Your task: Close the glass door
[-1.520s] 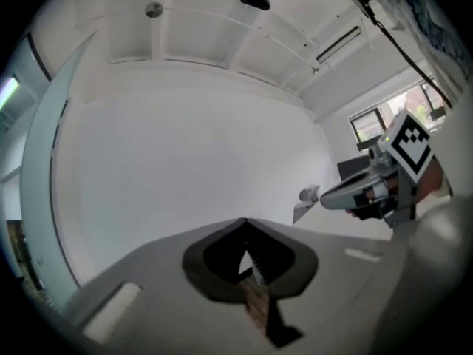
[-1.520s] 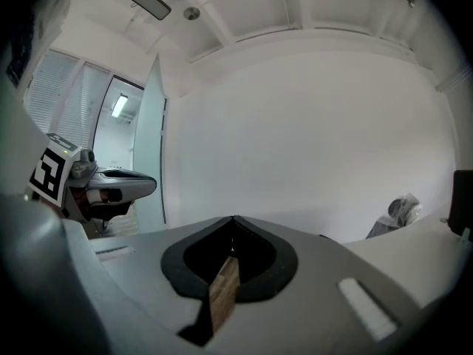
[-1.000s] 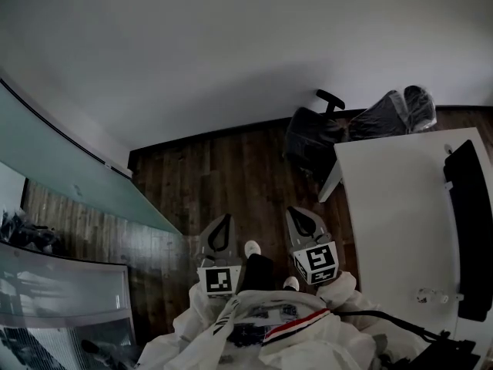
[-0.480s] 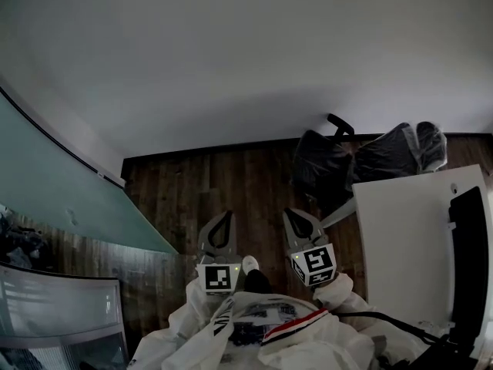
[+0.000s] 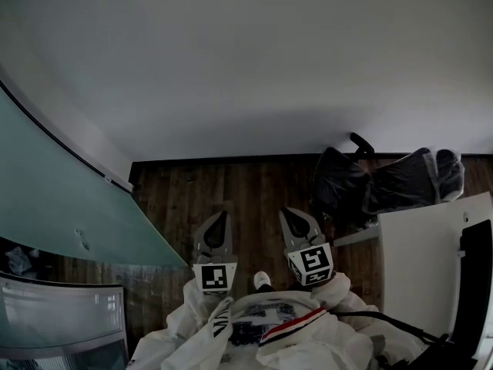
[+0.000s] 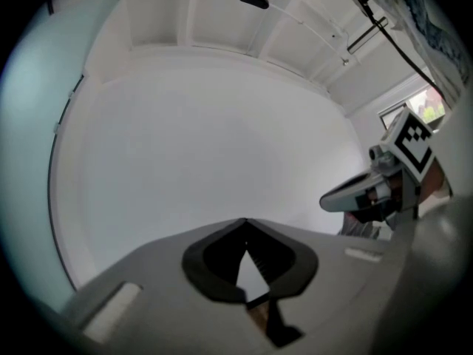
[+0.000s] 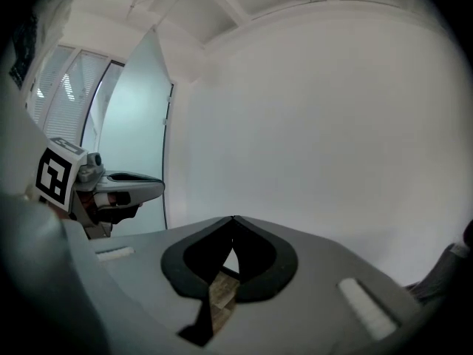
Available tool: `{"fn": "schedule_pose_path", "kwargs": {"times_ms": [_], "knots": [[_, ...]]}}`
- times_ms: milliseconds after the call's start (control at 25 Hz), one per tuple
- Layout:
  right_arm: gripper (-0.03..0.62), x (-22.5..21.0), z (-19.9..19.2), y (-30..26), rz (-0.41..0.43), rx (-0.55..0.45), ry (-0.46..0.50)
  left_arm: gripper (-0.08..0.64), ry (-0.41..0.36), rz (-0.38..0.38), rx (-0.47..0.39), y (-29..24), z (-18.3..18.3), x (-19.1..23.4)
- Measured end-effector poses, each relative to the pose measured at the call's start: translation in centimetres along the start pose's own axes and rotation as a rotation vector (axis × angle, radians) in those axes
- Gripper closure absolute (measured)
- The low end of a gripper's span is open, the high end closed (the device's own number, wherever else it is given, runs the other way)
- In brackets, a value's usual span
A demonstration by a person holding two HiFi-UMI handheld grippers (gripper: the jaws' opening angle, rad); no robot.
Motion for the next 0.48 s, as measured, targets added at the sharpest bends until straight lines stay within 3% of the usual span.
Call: {"fn": "schedule_pose_path", "kwargs": {"times_ms": [280,480], "knots": [[0.588,-3.9,-1.9,-5.3,0.026,0.036,-0.005,0.558,0.030,0.032,0.051,-5.4,-2.3,1.1],[0.588,-4.0,-2.4,-9.1,0.078,0.050,-0.013,0.558,0.022,0.057,0.066,-7.2,-3.6,2.3]]}}
Point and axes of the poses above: the fingertips, and each gripper's own axes: y backward along the fingers, x to its left, z out of its top, the point moved 3 cm from there along y, backward along the fingers, and after that the axes turned 8 degrees about -z, right-handed, at the moved point
